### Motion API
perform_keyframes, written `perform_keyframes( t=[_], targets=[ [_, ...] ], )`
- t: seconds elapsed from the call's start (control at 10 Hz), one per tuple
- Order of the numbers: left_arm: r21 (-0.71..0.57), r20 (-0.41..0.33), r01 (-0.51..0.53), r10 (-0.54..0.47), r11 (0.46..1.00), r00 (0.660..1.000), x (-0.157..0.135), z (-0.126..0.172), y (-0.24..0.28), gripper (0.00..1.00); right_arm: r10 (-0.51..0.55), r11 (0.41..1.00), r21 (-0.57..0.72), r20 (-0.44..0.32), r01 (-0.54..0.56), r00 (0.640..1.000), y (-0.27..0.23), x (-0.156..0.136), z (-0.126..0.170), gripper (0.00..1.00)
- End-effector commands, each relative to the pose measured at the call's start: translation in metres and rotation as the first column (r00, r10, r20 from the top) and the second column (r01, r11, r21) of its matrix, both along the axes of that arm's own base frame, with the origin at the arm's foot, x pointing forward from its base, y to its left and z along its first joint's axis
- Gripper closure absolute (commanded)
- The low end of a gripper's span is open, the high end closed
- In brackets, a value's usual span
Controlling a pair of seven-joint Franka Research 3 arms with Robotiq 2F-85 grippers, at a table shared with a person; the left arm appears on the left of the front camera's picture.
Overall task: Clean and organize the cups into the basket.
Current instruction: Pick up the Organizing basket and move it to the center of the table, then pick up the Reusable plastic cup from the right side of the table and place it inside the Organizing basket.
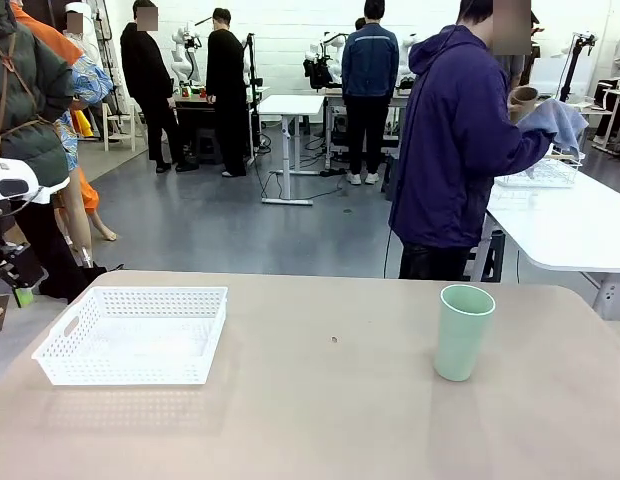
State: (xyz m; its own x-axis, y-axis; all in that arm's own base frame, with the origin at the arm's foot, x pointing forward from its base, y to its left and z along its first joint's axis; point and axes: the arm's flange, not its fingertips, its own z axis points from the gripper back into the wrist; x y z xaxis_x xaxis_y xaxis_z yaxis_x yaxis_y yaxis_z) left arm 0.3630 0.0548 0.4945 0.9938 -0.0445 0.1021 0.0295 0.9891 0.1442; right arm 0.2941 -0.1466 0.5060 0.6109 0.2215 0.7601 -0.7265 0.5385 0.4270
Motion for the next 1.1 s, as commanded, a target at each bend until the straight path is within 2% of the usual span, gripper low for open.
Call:
perform_keyframes(
  t=[0.0, 0.1, 0.2, 0.3, 0.5, 0.7, 1.0],
  targets=[
    [0.012, -0.023, 0.011, -0.011, 1.000, 1.000, 0.001, 0.001, -0.001, 0.00, -0.001, 1.000, 0.000, 0.000, 0.001, 1.000, 0.000, 0.000, 0.000, 0.00],
    [0.000, 0.000, 0.000, 0.000, 1.000, 1.000, 0.000, 0.000, 0.000, 0.00, 0.100, 0.994, 0.023, 0.083, -0.102, 0.991, 0.012, 0.009, -0.014, 0.00],
    [0.009, 0.029, -0.032, 0.032, 0.999, 0.999, 0.001, -0.007, 0.005, 0.00, 0.161, 0.985, 0.043, 0.136, -0.168, 0.978, 0.024, 0.019, -0.027, 0.00],
    [-0.012, 0.060, -0.052, 0.053, 0.999, 0.997, 0.002, -0.005, 0.010, 0.00, 0.178, 0.982, 0.028, 0.177, -0.186, 0.968, 0.032, 0.029, -0.039, 0.00],
    [-0.069, 0.106, -0.063, 0.070, 0.996, 0.992, 0.015, 0.004, 0.018, 0.00, 0.219, 0.971, 0.054, 0.195, -0.233, 0.956, 0.044, 0.048, -0.063, 0.00],
    [-0.042, 0.126, -0.065, 0.069, 0.997, 0.990, 0.037, 0.009, 0.018, 0.00, 0.254, 0.963, 0.035, 0.216, -0.267, 0.943, 0.055, 0.061, -0.084, 0.00],
    [-0.028, 0.107, -0.046, 0.049, 0.999, 0.993, 0.065, 0.005, 0.009, 0.00, 0.331, 0.943, -0.114, 0.295, -0.311, 0.896, 0.061, 0.082, -0.118, 0.00]
  ],
)
